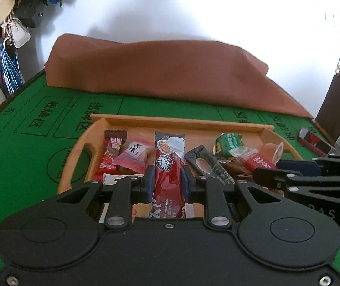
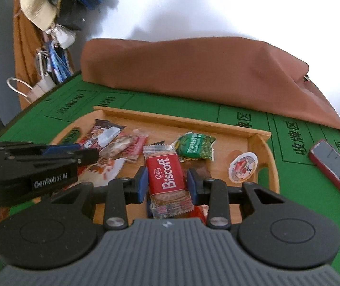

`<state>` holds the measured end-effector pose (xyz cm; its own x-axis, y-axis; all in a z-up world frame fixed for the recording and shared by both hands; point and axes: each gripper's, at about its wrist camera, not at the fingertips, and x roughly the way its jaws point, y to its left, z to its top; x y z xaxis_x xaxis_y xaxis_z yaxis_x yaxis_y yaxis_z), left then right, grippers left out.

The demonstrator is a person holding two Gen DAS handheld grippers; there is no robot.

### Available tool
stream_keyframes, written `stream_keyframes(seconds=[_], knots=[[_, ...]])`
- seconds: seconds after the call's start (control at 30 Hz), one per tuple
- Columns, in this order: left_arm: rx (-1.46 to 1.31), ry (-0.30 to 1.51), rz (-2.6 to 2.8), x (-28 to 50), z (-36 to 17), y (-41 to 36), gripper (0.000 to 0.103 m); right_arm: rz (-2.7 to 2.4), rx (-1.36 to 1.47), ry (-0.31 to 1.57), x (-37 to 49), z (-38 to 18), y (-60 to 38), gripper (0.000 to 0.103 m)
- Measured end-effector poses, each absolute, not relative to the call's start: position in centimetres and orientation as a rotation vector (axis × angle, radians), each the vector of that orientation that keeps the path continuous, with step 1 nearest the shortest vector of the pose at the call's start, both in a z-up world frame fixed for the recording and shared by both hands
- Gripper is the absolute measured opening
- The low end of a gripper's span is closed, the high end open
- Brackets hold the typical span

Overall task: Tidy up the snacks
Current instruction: 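Carry the coffee stick pack and Biscoff packet into the tray and open both tools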

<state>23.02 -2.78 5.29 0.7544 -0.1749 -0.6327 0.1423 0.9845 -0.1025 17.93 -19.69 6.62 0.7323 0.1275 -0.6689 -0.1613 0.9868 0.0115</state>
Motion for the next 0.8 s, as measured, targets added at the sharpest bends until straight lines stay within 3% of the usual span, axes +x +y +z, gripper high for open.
stream_keyframes(seconds=[0.8], knots=[[-0.039,0.740,-0.132,27.1,2.5,-3.6,0.023,0.127,0.001,0.834,22.5,3.8,-19.9,0.039]])
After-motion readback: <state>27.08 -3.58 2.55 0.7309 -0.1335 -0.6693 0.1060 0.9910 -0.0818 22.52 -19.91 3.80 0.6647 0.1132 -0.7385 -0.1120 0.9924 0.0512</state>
